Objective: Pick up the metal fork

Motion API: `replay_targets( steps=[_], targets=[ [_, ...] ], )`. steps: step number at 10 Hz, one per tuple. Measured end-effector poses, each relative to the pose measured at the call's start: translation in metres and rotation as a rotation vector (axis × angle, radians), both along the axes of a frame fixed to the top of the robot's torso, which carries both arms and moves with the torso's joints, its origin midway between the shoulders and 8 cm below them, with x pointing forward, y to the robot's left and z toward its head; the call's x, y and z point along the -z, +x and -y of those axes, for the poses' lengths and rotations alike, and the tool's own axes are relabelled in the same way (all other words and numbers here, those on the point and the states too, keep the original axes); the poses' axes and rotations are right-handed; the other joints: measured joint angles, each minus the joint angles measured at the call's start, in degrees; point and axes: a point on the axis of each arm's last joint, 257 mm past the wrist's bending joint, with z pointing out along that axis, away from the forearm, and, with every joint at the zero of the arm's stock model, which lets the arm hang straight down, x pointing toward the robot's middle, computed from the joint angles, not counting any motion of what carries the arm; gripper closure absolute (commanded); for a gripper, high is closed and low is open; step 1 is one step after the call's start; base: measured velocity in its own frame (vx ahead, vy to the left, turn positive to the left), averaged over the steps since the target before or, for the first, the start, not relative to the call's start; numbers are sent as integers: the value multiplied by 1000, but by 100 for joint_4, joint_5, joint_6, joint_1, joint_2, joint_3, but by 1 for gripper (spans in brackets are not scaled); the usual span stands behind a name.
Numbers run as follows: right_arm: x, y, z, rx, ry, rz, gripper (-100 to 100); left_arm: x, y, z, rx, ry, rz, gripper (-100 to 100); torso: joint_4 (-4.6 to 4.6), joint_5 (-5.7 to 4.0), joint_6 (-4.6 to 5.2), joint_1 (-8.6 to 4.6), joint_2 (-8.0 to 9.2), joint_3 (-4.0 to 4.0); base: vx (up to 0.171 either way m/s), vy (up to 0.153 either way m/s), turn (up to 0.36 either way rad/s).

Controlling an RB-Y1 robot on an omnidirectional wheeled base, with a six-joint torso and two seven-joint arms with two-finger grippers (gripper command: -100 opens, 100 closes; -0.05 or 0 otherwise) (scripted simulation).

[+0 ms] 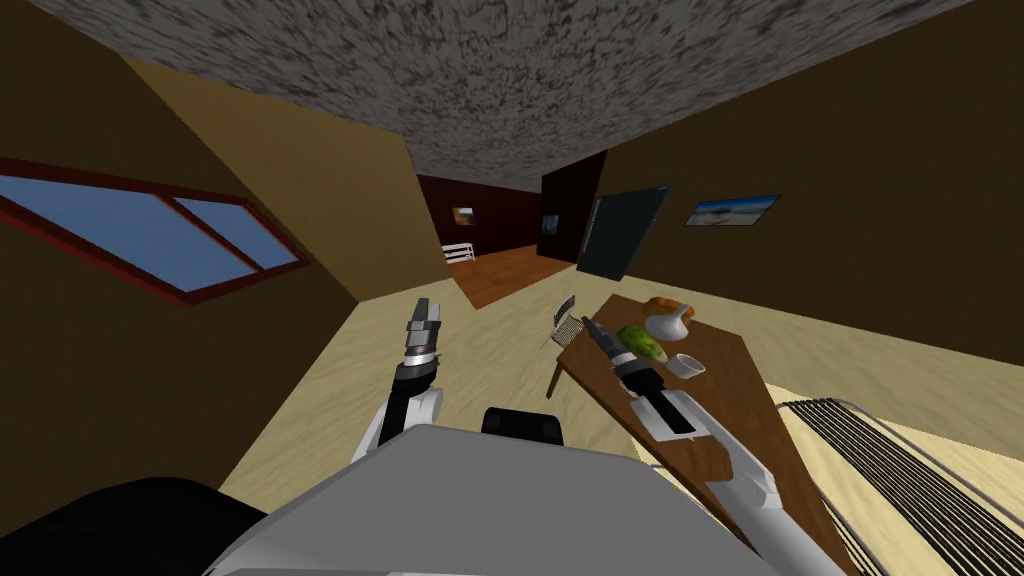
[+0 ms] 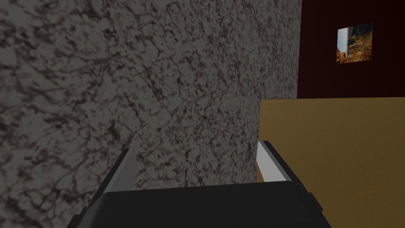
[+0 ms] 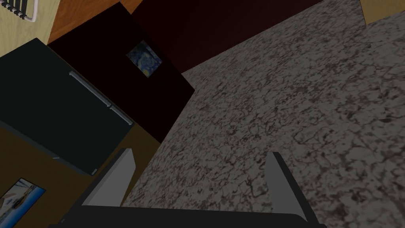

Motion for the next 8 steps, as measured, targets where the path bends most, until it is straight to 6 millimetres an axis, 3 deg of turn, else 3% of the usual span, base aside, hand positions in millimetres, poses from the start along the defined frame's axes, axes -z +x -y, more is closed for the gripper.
replay_targets(
  steps=[3, 7, 8],
  targets=[
    [50, 2, 12, 6, -90, -123, -100, 0, 0, 0, 0, 0, 0, 0, 1, -4, 7, -16, 3, 2, -36, -80, 322],
    [107, -10, 31, 7, -201, -274, -100, 0, 0, 0, 0, 0, 0, 0, -1, -4, 4, -16, -3, -2, -34, -92, 336],
    [130, -15, 40, 9, -238, -325, -100, 0, 0, 0, 0, 0, 0, 0, 0, -6, 3, -25, 0, 0, -54, -90, 132]
  ],
)
